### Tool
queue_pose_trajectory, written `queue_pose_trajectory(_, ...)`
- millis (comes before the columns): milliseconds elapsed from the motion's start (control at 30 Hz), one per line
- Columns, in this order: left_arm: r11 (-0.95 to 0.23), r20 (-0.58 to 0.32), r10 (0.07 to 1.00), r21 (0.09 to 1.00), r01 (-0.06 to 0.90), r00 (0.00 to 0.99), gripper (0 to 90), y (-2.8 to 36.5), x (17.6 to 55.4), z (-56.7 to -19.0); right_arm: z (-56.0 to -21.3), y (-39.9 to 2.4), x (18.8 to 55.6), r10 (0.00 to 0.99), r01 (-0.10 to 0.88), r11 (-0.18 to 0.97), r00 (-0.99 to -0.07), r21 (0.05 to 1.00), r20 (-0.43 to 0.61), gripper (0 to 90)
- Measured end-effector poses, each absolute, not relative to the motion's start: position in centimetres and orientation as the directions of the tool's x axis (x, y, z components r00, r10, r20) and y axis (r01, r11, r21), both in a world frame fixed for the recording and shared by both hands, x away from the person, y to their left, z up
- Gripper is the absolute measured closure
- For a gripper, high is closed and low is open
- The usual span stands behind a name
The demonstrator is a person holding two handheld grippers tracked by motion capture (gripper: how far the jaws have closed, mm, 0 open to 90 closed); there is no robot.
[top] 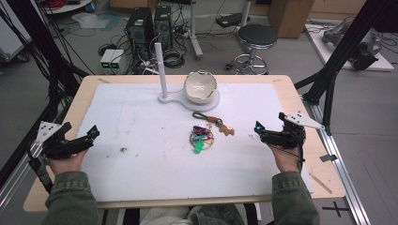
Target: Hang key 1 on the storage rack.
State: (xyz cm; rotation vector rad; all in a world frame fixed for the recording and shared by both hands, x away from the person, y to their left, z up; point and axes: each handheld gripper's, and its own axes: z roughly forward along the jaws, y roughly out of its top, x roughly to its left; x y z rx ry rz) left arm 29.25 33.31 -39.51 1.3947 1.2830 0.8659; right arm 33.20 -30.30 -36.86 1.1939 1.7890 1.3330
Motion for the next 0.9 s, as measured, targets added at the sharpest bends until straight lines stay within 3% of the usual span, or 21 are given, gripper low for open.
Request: queue_pose_trajectory(900,0.072,-0.123,0.975,0.962,0.262,0.186,1.7,33.0,29.5,-39.7,-35.9,-28.5,36.6,0.885,0.386,0.168,-0.465,0.907,0.034,0.6)
